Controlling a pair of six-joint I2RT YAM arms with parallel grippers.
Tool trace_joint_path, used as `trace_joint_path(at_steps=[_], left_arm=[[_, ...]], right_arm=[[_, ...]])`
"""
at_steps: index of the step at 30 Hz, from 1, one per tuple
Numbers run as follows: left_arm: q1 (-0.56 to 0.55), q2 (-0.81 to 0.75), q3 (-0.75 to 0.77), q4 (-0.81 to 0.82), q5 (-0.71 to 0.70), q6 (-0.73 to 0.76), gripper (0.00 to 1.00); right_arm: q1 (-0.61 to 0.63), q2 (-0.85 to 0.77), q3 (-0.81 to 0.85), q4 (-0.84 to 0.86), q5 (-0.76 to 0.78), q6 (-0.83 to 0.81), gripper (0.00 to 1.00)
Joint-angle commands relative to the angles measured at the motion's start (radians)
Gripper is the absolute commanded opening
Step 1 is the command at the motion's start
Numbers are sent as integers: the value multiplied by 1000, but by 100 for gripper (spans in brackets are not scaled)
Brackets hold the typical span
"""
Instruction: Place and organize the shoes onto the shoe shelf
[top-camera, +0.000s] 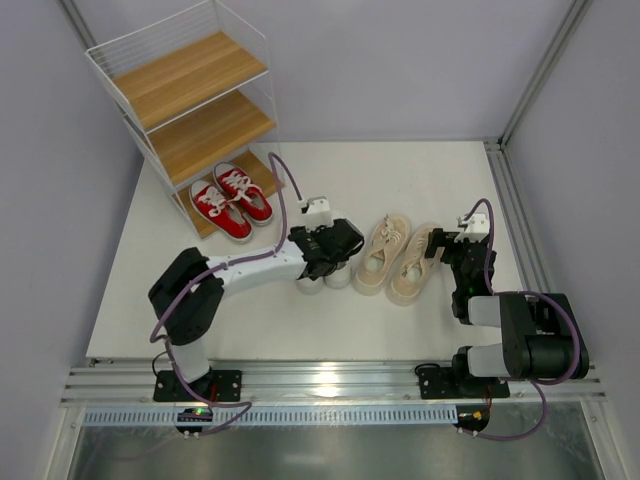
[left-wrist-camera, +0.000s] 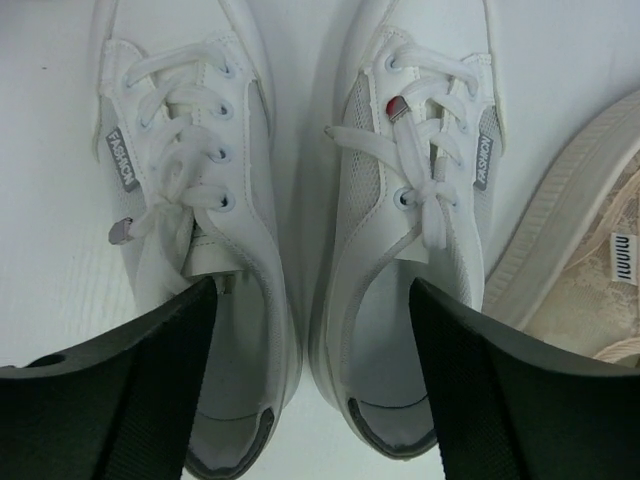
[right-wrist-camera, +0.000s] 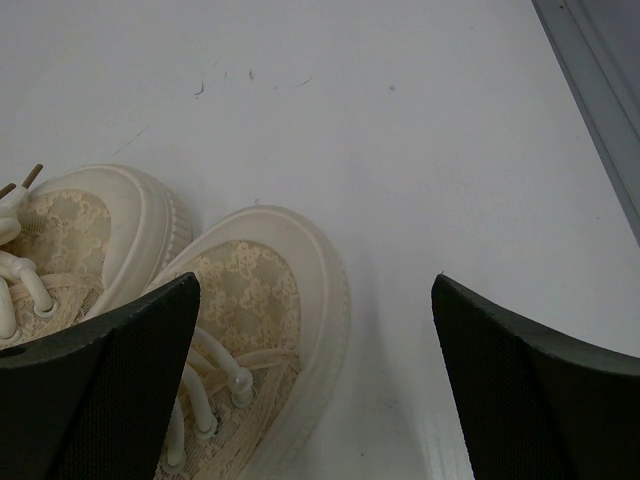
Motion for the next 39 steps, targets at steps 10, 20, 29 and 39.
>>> trace_joint_path(at_steps=[10,20,29,39], left_arm=[[-2,90,-48,82,56,65,61],[5,121,-69,234,-136,210,13],[-36,-34,-55,86,-269,137,0],[-45,-261,89,-5,-458,281,0]], right_arm=[[-2,0,21,80,-9,-6,97],[-2,2,20,81,-9,-5,97],[-2,2,21,81,-9,-6,97],[-2,0,21,80,-9,-6,97]])
